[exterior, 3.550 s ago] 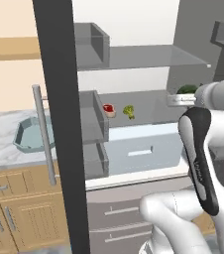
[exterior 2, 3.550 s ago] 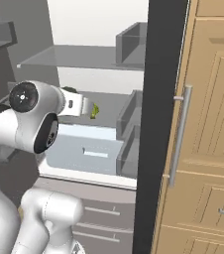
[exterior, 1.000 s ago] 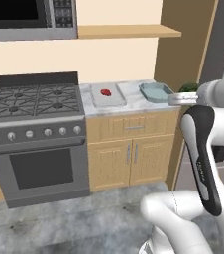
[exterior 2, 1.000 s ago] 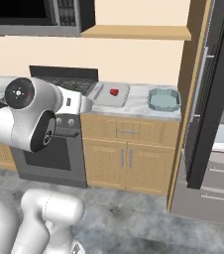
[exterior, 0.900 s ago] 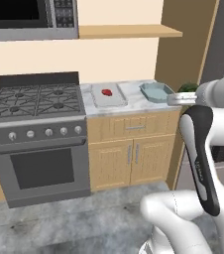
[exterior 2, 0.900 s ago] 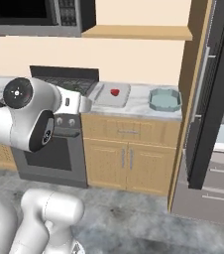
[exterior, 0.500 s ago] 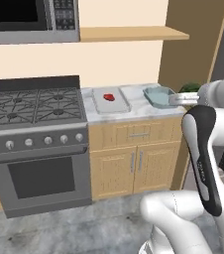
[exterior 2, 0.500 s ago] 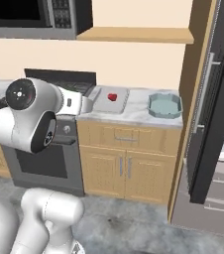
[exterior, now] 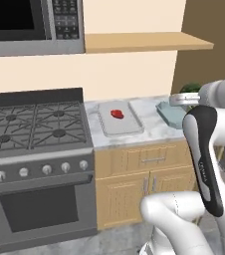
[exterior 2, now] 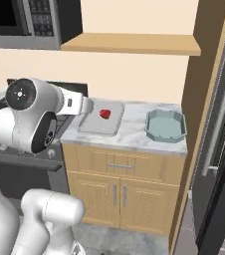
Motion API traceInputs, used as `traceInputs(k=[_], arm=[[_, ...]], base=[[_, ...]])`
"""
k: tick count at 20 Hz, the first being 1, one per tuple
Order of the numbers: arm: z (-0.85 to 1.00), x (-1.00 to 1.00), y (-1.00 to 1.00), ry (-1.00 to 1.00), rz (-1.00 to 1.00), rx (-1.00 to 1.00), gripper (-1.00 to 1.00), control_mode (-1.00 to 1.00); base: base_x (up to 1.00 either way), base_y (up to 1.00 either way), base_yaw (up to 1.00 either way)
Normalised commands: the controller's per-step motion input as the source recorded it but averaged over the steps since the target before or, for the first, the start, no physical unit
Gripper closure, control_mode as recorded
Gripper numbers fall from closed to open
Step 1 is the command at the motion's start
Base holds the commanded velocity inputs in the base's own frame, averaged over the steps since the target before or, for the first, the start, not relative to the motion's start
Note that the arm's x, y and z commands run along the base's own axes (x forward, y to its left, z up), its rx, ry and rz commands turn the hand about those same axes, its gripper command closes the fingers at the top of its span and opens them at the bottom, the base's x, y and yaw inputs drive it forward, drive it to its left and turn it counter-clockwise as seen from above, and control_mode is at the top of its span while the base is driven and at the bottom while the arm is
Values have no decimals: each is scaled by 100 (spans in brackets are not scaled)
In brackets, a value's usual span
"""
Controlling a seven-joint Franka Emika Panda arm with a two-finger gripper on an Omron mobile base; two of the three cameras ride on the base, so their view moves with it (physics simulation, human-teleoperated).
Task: Place one broccoli and one steak in each tupperware on the nearby counter, to pack two identical lunches.
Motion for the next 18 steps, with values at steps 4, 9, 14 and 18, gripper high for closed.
traceInputs(k=[4, 9, 14, 18], arm=[[0, 0, 0, 0, 0, 0, 100, 100], [0, 0, 0, 0, 0, 0, 100, 100], [0, 0, 0, 0, 0, 0, 100, 100], [0, 0, 0, 0, 0, 0, 100, 100]], base=[[88, 19, -1], [82, 15, -2], [74, 15, -2], [52, 13, -2]])
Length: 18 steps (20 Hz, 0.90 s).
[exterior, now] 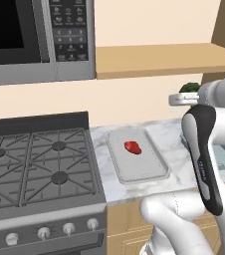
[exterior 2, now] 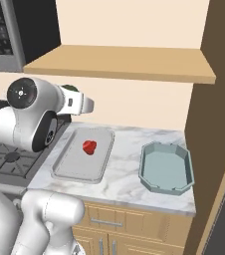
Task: Place one broccoli and one steak in each tupperware on the nearby counter, to pack two identical lunches.
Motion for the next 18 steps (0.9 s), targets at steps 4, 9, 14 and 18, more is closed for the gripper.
traceInputs(k=[4, 9, 14, 18], arm=[[-14, -6, 2, 8, -3, -1, 100, -100], [-35, -24, 10, 8, -4, -3, 100, -100], [-59, -15, 16, 11, -1, -2, 100, -100], [-82, -2, 24, 18, 0, -2, 100, -100]], base=[[0, 1, -1], [0, 0, 0], [0, 0, 0], [0, 0, 0]])
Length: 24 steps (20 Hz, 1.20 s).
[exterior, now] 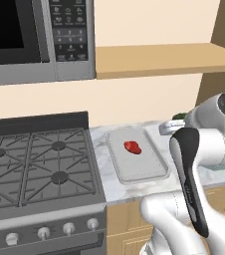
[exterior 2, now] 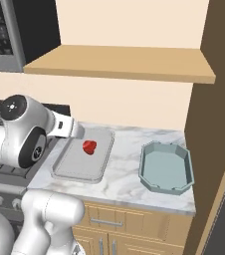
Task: Place one broccoli and one steak in each tupperware on the nearby counter, to pack two identical lunches.
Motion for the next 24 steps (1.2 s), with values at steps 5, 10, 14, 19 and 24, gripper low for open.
traceInputs(k=[5, 10, 14, 19, 24], arm=[[-74, 0, 29, 20, 0, 0, 100, -100], [-68, 0, 28, 18, 0, 3, 100, -100], [-65, 0, 24, 16, 0, 2, 100, -100], [-63, 17, 23, 7, 0, 0, 100, -100], [-36, 46, 12, 0, 0, 1, 100, -100]], base=[[0, 0, 0], [0, 0, 0], [0, 0, 0], [0, 0, 0], [0, 0, 0]])
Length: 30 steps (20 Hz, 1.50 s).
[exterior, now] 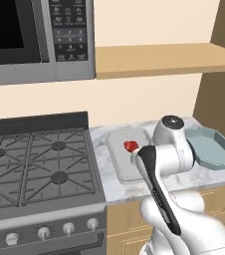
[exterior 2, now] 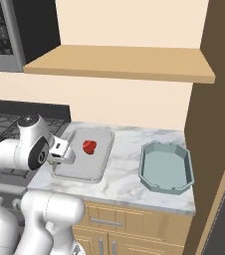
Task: Place one broccoli and one steak in each tupperware on the nearby counter, to pack two identical lunches.
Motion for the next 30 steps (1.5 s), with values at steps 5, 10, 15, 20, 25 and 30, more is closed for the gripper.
traceInputs(k=[5, 10, 15, 20, 25, 30], arm=[[-24, 58, 5, 0, 0, 1, 100, -100], [-27, 50, 1, 0, 0, 0, 100, -100], [-29, 32, 2, 4, 0, 0, 100, -100], [-25, 31, 0, 5, 0, 0, 100, -100], [-24, 31, 0, 5, 0, 0, 100, -100], [-26, 30, 0, 4, 0, 0, 100, -100]], base=[[0, 0, 0], [0, 0, 0], [0, 0, 0], [0, 0, 0], [0, 0, 0], [0, 0, 0]])
